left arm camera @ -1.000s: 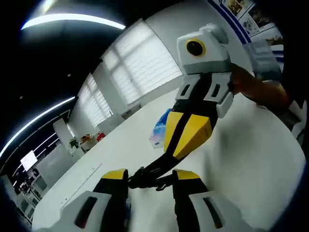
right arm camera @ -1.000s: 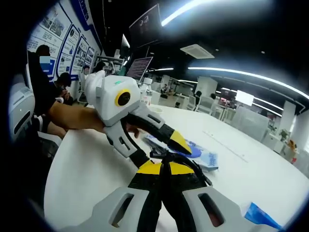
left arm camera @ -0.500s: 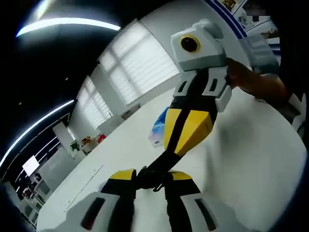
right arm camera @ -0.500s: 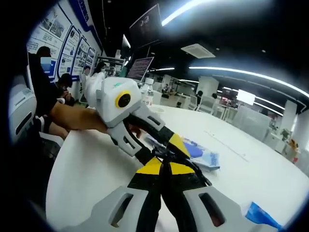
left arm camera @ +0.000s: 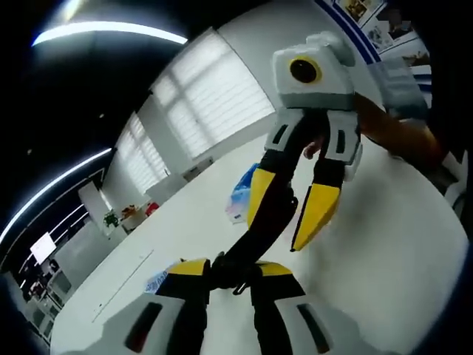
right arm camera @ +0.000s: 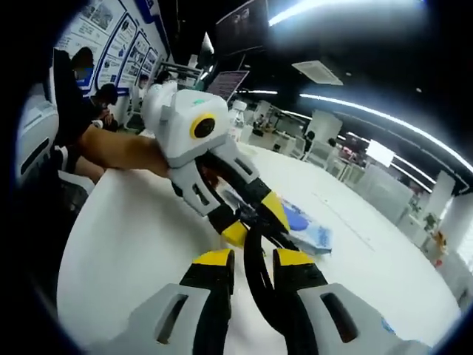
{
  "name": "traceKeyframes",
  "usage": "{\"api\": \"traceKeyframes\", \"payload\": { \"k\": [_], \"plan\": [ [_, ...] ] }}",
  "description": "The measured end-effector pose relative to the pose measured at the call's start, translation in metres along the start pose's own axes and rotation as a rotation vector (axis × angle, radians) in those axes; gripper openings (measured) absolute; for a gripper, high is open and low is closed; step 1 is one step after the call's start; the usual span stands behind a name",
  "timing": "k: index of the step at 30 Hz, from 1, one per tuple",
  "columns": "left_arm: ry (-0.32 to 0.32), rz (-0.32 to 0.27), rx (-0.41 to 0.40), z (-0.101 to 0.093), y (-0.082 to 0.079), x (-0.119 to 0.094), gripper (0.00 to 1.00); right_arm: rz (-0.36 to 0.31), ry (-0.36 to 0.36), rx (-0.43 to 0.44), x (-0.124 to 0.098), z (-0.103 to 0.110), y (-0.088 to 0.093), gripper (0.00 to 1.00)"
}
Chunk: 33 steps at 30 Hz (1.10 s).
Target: Arrange the tabletop items into an orderly group along one side of the table until the central work area is clear of visible clutter.
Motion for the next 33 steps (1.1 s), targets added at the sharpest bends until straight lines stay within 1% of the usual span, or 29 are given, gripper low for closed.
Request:
{"api": "traceKeyframes", "payload": {
  "k": [2, 4, 5, 7, 9, 13, 16, 19, 22, 26, 29, 33],
  "plan": [
    [0.001, -0.001, -0.001, -0.001, 0.000, 0.000, 0.19, 0.041, 0.017, -0.031, 0.001, -0.001, 0.004, 0.16],
    [0.003, -0.001, 0.005, -0.002, 0.000, -0.001, 0.19, 0.062, 0.028, -0.058, 0.002, -0.002, 0.006, 0.10],
    [0.002, 0.000, 0.008, -0.002, 0.000, -0.001, 0.19, 0.061, 0.020, -0.063, 0.004, 0.002, 0.006, 0.10],
    [0.001, 0.002, 0.010, 0.004, 0.000, 0.004, 0.19, 0.071, 0.008, -0.084, 0.005, 0.004, 0.006, 0.08],
    [-0.001, 0.001, 0.008, 0.004, 0.000, 0.004, 0.19, 0.080, 0.005, -0.118, 0.006, 0.006, 0.004, 0.06],
    [0.003, -0.003, -0.006, 0.005, 0.000, 0.002, 0.19, 0.075, 0.003, -0.128, 0.005, 0.007, 0.003, 0.06],
    [-0.001, -0.007, 0.002, 0.004, -0.002, 0.001, 0.19, 0.072, 0.007, -0.145, 0.004, 0.006, 0.001, 0.05],
    [-0.006, -0.013, -0.008, 0.005, -0.004, -0.001, 0.18, 0.072, 0.025, -0.188, 0.003, 0.005, -0.003, 0.05],
    [-0.009, -0.021, -0.031, 0.007, -0.006, -0.003, 0.18, 0.066, 0.031, -0.204, 0.002, 0.004, -0.006, 0.05],
    [-0.011, -0.024, -0.032, 0.005, -0.008, -0.005, 0.17, 0.058, 0.030, -0.216, 0.002, 0.004, -0.007, 0.05],
    [-0.012, -0.026, -0.040, 0.005, -0.009, -0.006, 0.17, 0.045, 0.020, -0.205, 0.001, 0.004, -0.008, 0.05],
    [-0.011, -0.030, -0.047, 0.005, -0.011, -0.008, 0.17, 0.052, 0.019, -0.210, -0.002, 0.005, -0.011, 0.05]
  ]
}}
Point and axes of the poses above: the point that each gripper's makers call its tool centre point, and the gripper's own axes: x roughly forward along the fingers, z roughly to its left, y roughly out of its underside, the point moved 1 cm from there along -x, roughly backward along the fingers, and after that the axes turned 13 degrees about -y, right-handed, at the moved point
